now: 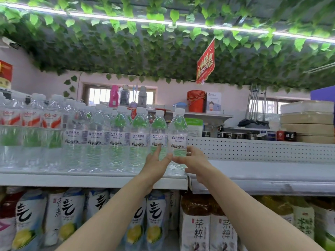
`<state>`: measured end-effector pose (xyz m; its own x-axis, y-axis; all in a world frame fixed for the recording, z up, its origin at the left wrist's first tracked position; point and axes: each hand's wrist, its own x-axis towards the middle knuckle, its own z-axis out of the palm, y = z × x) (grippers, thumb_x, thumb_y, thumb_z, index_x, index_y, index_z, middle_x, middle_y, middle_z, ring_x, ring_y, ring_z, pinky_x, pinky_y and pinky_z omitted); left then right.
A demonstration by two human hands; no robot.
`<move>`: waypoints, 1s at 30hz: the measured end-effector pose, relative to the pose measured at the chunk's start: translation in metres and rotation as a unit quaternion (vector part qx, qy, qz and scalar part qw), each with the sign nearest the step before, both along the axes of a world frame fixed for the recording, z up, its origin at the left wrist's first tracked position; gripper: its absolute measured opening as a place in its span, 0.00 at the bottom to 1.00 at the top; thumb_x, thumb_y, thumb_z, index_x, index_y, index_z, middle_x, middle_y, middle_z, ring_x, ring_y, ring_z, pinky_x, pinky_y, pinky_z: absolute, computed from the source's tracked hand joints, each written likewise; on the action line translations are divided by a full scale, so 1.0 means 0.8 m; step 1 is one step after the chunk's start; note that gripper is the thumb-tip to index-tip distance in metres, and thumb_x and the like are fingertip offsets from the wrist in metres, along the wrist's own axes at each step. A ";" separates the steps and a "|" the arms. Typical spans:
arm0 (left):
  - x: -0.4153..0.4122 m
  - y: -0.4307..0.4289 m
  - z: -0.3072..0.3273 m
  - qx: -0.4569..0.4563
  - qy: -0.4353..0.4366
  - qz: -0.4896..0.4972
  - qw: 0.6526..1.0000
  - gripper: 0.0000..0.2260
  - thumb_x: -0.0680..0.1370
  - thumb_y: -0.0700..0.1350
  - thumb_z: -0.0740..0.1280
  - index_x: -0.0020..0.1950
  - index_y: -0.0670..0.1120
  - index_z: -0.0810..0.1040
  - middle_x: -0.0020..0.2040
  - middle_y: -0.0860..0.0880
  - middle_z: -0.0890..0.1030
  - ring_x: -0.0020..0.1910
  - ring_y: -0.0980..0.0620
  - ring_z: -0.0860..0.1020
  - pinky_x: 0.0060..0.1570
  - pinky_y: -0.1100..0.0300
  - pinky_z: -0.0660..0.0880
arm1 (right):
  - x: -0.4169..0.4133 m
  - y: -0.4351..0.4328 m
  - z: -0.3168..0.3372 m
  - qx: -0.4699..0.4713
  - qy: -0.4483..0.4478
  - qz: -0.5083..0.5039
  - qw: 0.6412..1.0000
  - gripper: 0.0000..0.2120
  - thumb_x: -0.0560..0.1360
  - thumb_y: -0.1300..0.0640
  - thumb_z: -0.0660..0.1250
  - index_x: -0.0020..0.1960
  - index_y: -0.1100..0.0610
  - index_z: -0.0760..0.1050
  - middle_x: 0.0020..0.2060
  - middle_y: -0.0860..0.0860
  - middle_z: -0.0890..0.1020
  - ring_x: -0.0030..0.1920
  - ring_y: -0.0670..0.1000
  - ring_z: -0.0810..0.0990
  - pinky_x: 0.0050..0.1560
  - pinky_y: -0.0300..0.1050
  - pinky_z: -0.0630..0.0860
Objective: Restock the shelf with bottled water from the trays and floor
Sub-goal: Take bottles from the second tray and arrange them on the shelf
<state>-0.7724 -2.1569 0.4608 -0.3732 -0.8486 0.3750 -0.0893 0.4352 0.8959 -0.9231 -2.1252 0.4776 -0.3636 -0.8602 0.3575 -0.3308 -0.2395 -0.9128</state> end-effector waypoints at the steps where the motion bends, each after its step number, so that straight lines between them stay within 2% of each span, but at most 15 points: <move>1: -0.002 0.000 0.000 0.004 -0.011 0.004 1.000 0.31 0.81 0.62 0.60 0.81 0.60 0.51 0.82 0.50 0.45 0.81 0.47 0.47 0.78 0.44 0.52 | 0.000 -0.004 0.000 0.000 0.003 -0.002 1.000 0.30 0.69 0.56 0.81 0.67 0.55 0.72 0.59 0.53 0.80 0.57 0.53 0.80 0.54 0.51 0.79; 3: -0.005 0.002 0.001 0.015 -0.028 0.010 0.999 0.31 0.82 0.62 0.58 0.81 0.60 0.49 0.82 0.49 0.41 0.81 0.47 0.45 0.77 0.45 0.50 | 0.001 -0.012 0.002 -0.001 0.008 -0.003 1.000 0.35 0.69 0.54 0.81 0.71 0.56 0.69 0.63 0.54 0.78 0.62 0.55 0.79 0.61 0.55 0.78; 5: -0.007 0.003 0.001 0.028 -0.042 0.011 0.999 0.31 0.82 0.63 0.56 0.81 0.59 0.48 0.82 0.49 0.39 0.81 0.46 0.44 0.77 0.45 0.50 | 0.000 -0.016 0.004 -0.006 0.015 -0.001 1.000 0.35 0.70 0.55 0.81 0.71 0.57 0.68 0.64 0.54 0.77 0.63 0.56 0.78 0.65 0.56 0.76; 8: -0.007 0.003 0.002 0.030 -0.056 0.017 0.998 0.31 0.81 0.64 0.55 0.81 0.59 0.47 0.82 0.47 0.39 0.81 0.44 0.44 0.76 0.45 0.50 | -0.010 -0.021 0.004 0.000 0.011 0.007 1.000 0.24 0.73 0.57 0.79 0.62 0.56 0.71 0.53 0.49 0.79 0.52 0.49 0.79 0.58 0.49 0.76; 10: -0.006 -0.001 0.001 0.027 -0.063 0.019 0.997 0.32 0.81 0.65 0.55 0.81 0.60 0.47 0.82 0.47 0.40 0.81 0.46 0.43 0.76 0.45 0.49 | -0.012 -0.021 0.004 -0.007 0.007 0.012 1.000 0.19 0.74 0.58 0.78 0.55 0.53 0.69 0.46 0.45 0.77 0.46 0.44 0.76 0.55 0.47 0.75; 13: -0.007 -0.004 -0.001 0.022 -0.066 0.016 0.997 0.32 0.81 0.66 0.55 0.81 0.60 0.47 0.82 0.47 0.43 0.81 0.48 0.41 0.77 0.44 0.48 | -0.012 -0.025 0.002 -0.012 0.026 -0.002 1.000 0.18 0.73 0.57 0.78 0.56 0.53 0.71 0.50 0.48 0.80 0.46 0.43 0.78 0.51 0.46 0.75; 16: -0.006 -0.008 -0.003 0.025 -0.074 0.015 0.997 0.33 0.80 0.66 0.55 0.81 0.62 0.44 0.82 0.48 0.45 0.81 0.47 0.43 0.78 0.42 0.49 | -0.012 -0.031 0.001 -0.009 0.048 -0.015 0.999 0.21 0.73 0.55 0.78 0.58 0.53 0.70 0.50 0.46 0.78 0.49 0.46 0.78 0.55 0.48 0.77; 20: -0.004 -0.007 0.001 0.044 -0.090 0.008 0.995 0.34 0.80 0.68 0.54 0.80 0.63 0.40 0.82 0.47 0.43 0.81 0.45 0.44 0.78 0.41 0.50 | -0.015 -0.037 0.002 0.002 0.055 -0.010 0.998 0.25 0.72 0.53 0.79 0.64 0.56 0.72 0.55 0.50 0.80 0.55 0.50 0.80 0.59 0.51 0.78; 23: -0.006 0.003 0.009 0.055 -0.118 0.013 0.991 0.34 0.80 0.69 0.51 0.80 0.62 0.37 0.82 0.44 0.40 0.81 0.44 0.42 0.76 0.42 0.48 | -0.018 -0.040 0.002 0.013 0.060 -0.002 0.998 0.30 0.72 0.52 0.79 0.68 0.57 0.70 0.61 0.52 0.78 0.60 0.53 0.78 0.57 0.51 0.78; 26: -0.005 0.006 0.012 0.056 -0.140 0.019 0.988 0.35 0.79 0.70 0.49 0.79 0.62 0.35 0.81 0.43 0.38 0.81 0.43 0.41 0.76 0.41 0.48 | -0.022 -0.043 0.002 0.011 0.063 0.004 0.998 0.31 0.72 0.52 0.79 0.69 0.58 0.69 0.62 0.53 0.76 0.62 0.54 0.77 0.60 0.53 0.78; 28: -0.005 0.004 0.008 0.029 -0.144 0.035 0.989 0.35 0.79 0.70 0.49 0.80 0.61 0.37 0.82 0.43 0.41 0.81 0.43 0.44 0.76 0.43 0.51 | -0.024 -0.047 0.000 0.010 0.069 0.002 0.998 0.31 0.72 0.51 0.79 0.69 0.57 0.70 0.63 0.53 0.77 0.62 0.54 0.78 0.63 0.56 0.78; 30: -0.008 0.008 0.000 -0.067 -0.140 0.086 0.984 0.34 0.80 0.67 0.52 0.82 0.58 0.44 0.82 0.44 0.49 0.80 0.44 0.51 0.75 0.47 0.55 | -0.026 -0.049 -0.003 0.008 0.079 -0.002 0.997 0.32 0.71 0.50 0.79 0.69 0.56 0.70 0.64 0.53 0.78 0.63 0.54 0.78 0.65 0.57 0.77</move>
<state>-0.7786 -2.1503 0.4612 -0.3334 -0.8581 0.3906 -0.4061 0.5046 0.7619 -0.9440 -2.1646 0.4754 -0.3069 -0.8650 0.3970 -0.4711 -0.2243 -0.8531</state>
